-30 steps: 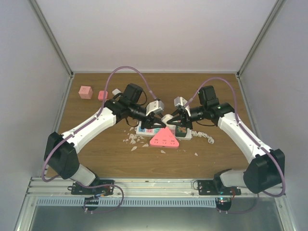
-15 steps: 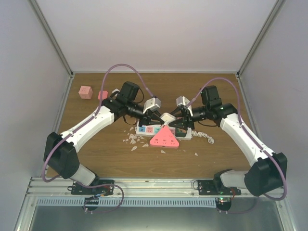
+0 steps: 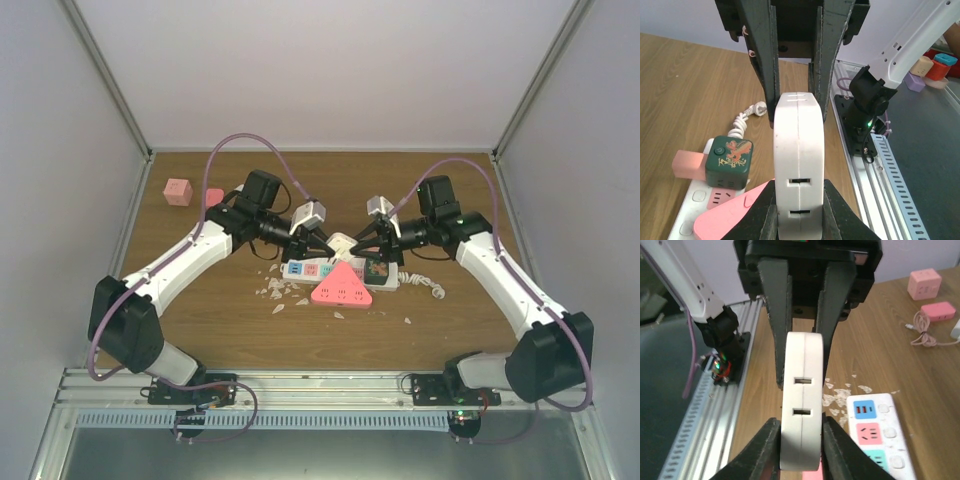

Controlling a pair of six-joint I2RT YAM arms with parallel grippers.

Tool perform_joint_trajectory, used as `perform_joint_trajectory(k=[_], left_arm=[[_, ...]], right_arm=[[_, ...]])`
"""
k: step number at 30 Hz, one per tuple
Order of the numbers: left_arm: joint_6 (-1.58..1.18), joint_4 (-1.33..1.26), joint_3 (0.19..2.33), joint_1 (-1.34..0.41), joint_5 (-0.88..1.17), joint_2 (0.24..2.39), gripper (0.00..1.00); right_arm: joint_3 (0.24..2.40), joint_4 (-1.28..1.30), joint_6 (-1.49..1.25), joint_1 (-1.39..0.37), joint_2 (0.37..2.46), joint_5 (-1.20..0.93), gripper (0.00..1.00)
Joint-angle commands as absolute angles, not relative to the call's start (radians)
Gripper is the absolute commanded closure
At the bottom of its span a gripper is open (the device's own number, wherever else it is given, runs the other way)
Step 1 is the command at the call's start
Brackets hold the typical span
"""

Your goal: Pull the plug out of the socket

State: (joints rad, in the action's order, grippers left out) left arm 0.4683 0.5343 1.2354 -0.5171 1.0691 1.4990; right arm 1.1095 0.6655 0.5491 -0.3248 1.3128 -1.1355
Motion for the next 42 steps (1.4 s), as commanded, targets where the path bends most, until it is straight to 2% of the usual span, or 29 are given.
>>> perform_joint_trajectory(k=[1,4,7,9,12,14,15,22,30,42], left_arm=[[0.485,0.484,1.214,-0.517,1.096,1.458,1.00],[0.485,0.476,1.206,-0.519,1.093,1.446,1.00],[0.487,0.474,1.206,-0.522,1.094,1.439,0.97],[0.516,0.494,1.212,-0.522,1.092,1.436,0.78],[0.577,0.533,1.214,-0.519,1.060,1.428,0.50],[0.604,0.530,1.199,-0.509,1.035,1.416,0.39],[0.621,0.525,1.184,-0.501,1.028,1.406,0.36],[0.718,0.458,1.084,-0.433,1.062,1.383,0.33],[0.500,0.289,1.080,-0.472,1.008,1.384,0.35],[0.374,0.260,1.150,-0.508,1.025,1.399,0.41]], right_arm=[[1.151,0.654,0.527,-0.314,1.345,-1.182,0.80],[1.156,0.653,0.521,-0.314,1.355,-1.188,0.82],[1.164,0.653,0.517,-0.315,1.365,-1.197,0.92],[1.173,0.661,0.520,-0.315,1.370,-1.204,0.98],[1.190,0.688,0.538,-0.314,1.377,-1.227,0.99],[1.199,0.707,0.557,-0.314,1.377,-1.235,0.99],[1.201,0.712,0.567,-0.314,1.373,-1.239,0.99],[1.196,0.732,0.592,-0.315,1.356,-1.285,1.00],[1.189,0.725,0.570,-0.315,1.359,-1.354,0.99],[1.130,0.612,0.486,-0.315,1.339,-1.294,1.00]])
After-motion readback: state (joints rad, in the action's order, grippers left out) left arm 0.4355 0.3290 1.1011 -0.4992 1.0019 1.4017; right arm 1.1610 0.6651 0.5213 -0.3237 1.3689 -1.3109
